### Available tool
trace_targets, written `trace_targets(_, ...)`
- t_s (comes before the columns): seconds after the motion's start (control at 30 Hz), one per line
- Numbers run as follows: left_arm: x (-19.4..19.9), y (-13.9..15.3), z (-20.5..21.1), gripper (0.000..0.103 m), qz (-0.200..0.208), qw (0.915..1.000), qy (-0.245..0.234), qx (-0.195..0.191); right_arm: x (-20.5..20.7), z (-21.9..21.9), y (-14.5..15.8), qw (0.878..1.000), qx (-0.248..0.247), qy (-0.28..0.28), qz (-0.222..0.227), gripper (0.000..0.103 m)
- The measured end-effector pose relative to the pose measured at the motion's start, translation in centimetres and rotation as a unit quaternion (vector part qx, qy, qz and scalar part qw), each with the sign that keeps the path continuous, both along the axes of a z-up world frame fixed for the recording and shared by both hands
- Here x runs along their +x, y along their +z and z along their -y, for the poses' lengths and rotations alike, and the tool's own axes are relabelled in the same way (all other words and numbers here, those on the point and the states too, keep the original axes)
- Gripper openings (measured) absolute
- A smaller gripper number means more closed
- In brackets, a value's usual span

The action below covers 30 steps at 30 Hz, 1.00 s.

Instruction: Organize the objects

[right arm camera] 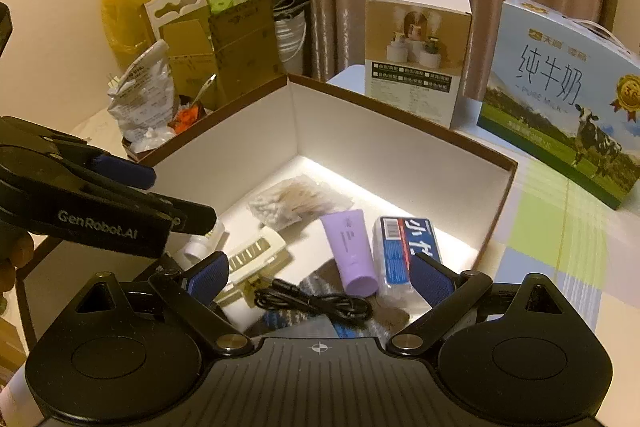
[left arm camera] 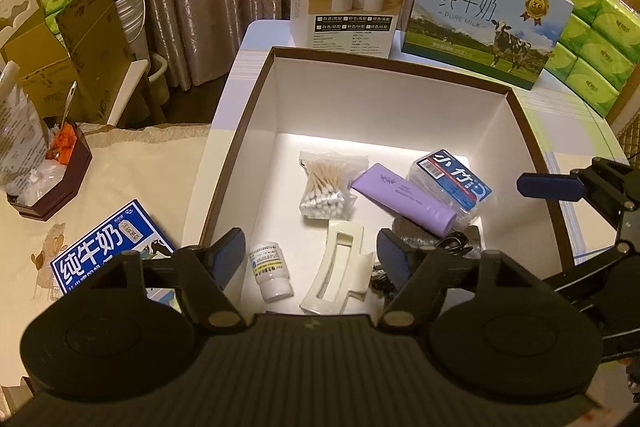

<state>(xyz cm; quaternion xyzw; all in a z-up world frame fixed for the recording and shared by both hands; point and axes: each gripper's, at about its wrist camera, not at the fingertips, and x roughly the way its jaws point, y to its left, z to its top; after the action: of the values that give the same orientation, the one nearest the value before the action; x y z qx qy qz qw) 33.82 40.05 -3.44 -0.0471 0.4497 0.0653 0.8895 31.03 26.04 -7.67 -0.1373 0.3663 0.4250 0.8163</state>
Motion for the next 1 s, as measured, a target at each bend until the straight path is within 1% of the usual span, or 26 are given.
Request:
trace_targets(0.27,-1.2,0.6,0.4,0.073,0.003,1.0,0.004,-0.003,-0.7,1.0,0.4,1.0,0.004,-0.009,-0.001,0.095)
trace_targets(0.4,-1.7,0.8,0.6,0.076,0.004,1.0,0.005,-0.005,-1.2,1.4,0.8,1.0,0.004,-0.011,0.0,0.095)
trace_targets(0.53,-2.6,1.1,0.8,0.077,0.006,0.9999,0.007,-0.01,-1.9,1.9,1.3,1.0,0.007,-0.014,0.004,0.096)
trace_targets(0.8,-4.7,2.1,1.2,0.079,0.016,0.9997,0.01,-0.015,-3.8,3.1,2.4,1.0,0.013,-0.024,0.007,0.096)
trace_targets(0.93,-6.0,3.0,1.5,0.084,0.025,0.9995,0.014,-0.015,-5.0,3.8,3.0,0.999,0.018,-0.03,0.007,0.097)
trace_targets(1.0,-6.9,3.4,1.7,0.084,0.03,0.9993,0.016,-0.017,-5.8,4.3,3.3,0.999,0.02,-0.034,0.008,0.098)
